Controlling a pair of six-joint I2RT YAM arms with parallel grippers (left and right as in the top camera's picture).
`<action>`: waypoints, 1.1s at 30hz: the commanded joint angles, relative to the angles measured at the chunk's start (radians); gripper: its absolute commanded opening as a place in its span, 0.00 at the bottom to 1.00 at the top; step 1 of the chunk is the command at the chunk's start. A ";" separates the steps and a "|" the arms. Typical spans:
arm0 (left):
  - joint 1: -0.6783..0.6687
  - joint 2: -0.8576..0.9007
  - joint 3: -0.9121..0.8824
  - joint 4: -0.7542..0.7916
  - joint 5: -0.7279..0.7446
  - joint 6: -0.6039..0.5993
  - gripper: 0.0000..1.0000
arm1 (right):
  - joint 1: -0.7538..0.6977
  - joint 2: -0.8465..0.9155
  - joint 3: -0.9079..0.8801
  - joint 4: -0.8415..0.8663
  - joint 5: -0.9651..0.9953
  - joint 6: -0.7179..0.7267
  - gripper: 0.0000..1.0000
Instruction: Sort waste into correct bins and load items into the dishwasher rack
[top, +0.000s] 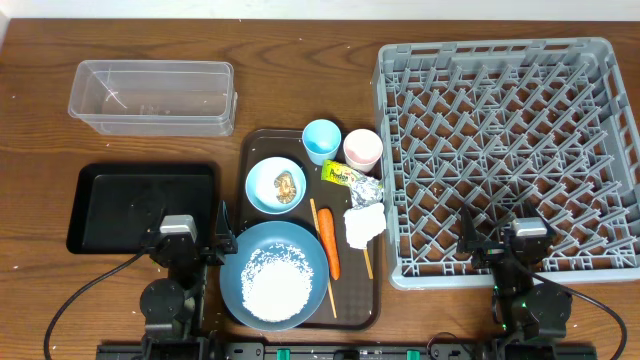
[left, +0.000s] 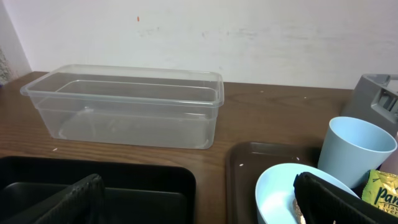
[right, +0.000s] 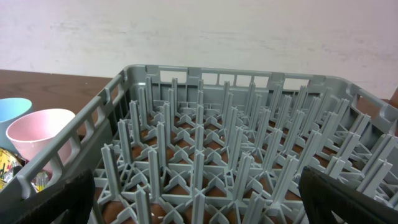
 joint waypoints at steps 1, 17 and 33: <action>0.006 -0.006 -0.012 -0.045 -0.019 0.006 0.98 | 0.007 -0.005 -0.004 -0.002 0.002 -0.004 0.99; 0.006 -0.006 -0.012 -0.042 -0.019 0.006 0.98 | 0.007 -0.005 -0.004 -0.001 0.002 -0.004 0.99; 0.006 0.005 0.055 -0.077 0.049 0.010 0.98 | 0.007 -0.005 -0.004 0.190 -0.057 0.011 0.99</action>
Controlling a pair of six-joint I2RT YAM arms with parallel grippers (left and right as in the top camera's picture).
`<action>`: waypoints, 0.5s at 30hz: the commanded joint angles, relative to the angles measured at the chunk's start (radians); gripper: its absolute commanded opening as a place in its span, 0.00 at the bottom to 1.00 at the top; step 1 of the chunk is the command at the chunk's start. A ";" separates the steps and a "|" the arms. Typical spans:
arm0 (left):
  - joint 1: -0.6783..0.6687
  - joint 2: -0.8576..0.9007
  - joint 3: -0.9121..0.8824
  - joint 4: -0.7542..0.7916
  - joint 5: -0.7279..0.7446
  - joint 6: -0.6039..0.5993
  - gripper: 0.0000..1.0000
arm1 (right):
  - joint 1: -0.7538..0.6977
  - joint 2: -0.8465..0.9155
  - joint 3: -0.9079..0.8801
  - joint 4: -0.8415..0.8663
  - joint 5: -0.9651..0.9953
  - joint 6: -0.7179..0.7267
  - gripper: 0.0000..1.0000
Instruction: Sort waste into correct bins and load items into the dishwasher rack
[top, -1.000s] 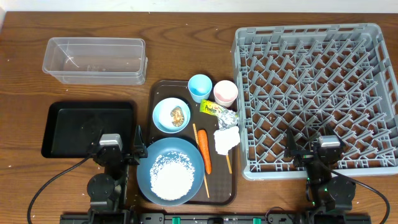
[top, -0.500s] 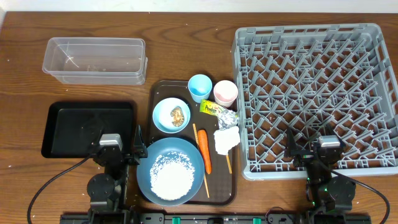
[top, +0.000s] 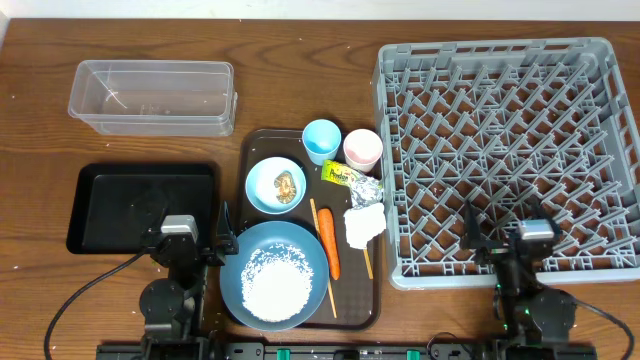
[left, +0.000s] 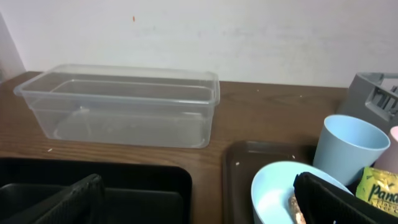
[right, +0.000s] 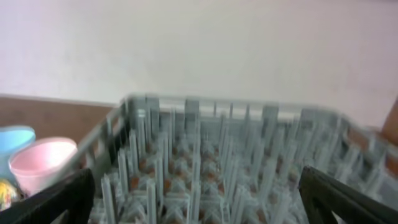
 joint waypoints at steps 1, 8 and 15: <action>0.006 0.015 0.060 -0.069 0.026 0.010 0.98 | 0.007 -0.005 -0.001 0.061 -0.052 0.013 0.99; 0.006 0.228 0.300 -0.214 0.026 0.028 0.98 | 0.007 0.010 0.083 0.079 -0.093 0.028 0.99; 0.006 0.603 0.689 -0.459 0.078 -0.029 0.98 | 0.007 0.174 0.292 0.064 -0.105 0.012 0.99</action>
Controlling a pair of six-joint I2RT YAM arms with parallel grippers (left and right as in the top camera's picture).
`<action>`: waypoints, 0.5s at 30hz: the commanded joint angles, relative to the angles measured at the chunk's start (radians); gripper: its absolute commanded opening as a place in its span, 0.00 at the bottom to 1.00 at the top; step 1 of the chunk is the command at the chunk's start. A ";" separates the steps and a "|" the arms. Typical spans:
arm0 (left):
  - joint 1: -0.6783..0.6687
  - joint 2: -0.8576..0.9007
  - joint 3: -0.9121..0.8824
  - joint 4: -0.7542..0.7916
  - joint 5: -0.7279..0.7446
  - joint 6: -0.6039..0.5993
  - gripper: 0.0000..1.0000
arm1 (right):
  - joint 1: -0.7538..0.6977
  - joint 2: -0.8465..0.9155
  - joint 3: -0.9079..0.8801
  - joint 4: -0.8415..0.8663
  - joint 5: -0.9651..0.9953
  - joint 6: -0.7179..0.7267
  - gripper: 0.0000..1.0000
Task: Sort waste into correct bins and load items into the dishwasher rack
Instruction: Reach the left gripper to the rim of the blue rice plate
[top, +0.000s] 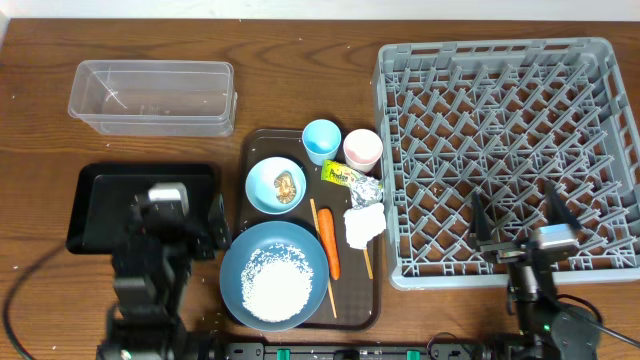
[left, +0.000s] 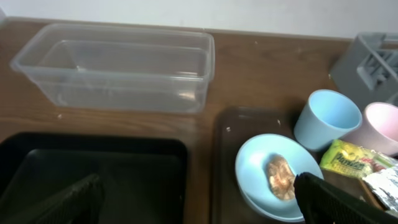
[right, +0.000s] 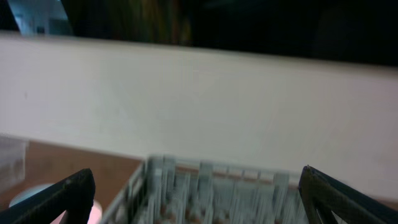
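Note:
A brown tray (top: 257, 150) carries a small blue bowl (top: 276, 186) with a food scrap, a big blue plate (top: 274, 273) of white grains, a carrot (top: 328, 240), chopsticks (top: 323, 258), a blue cup (top: 321, 140), a pink cup (top: 362, 150), a yellow-green wrapper (top: 345, 175), foil (top: 366, 188) and a white napkin (top: 364, 224). The grey dishwasher rack (top: 510, 150) stands at the right. My left gripper (top: 172, 218) hangs open over the black bin (top: 110, 205). My right gripper (top: 518, 222) stands open over the rack's near edge. Neither gripper holds anything.
A clear plastic bin (top: 152, 97) lies at the back left, seen also in the left wrist view as the clear bin (left: 118, 65), behind the black bin (left: 93, 168). The right wrist view shows mostly white wall and the blurred rack (right: 211, 186).
My left gripper has risen and now looks down on the black bin and small bowl. My right gripper has lifted and tilted up, its view mostly wall. Nothing was taken hold of.
Both grippers sat open and low at the table's front edge, left beside the tray, right at the rack's near edge. Then the right one had shifted slightly, its view blurred. Now both are raised; every object lies where it was.

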 joint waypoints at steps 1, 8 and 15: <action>0.005 0.154 0.179 -0.079 0.076 -0.024 0.98 | 0.007 0.096 0.116 -0.011 -0.028 0.006 0.99; -0.030 0.453 0.435 -0.271 0.207 -0.024 0.98 | 0.007 0.383 0.384 -0.260 -0.047 0.006 0.99; -0.201 0.646 0.521 -0.379 0.207 -0.013 0.98 | 0.007 0.653 0.587 -0.431 -0.055 0.006 0.99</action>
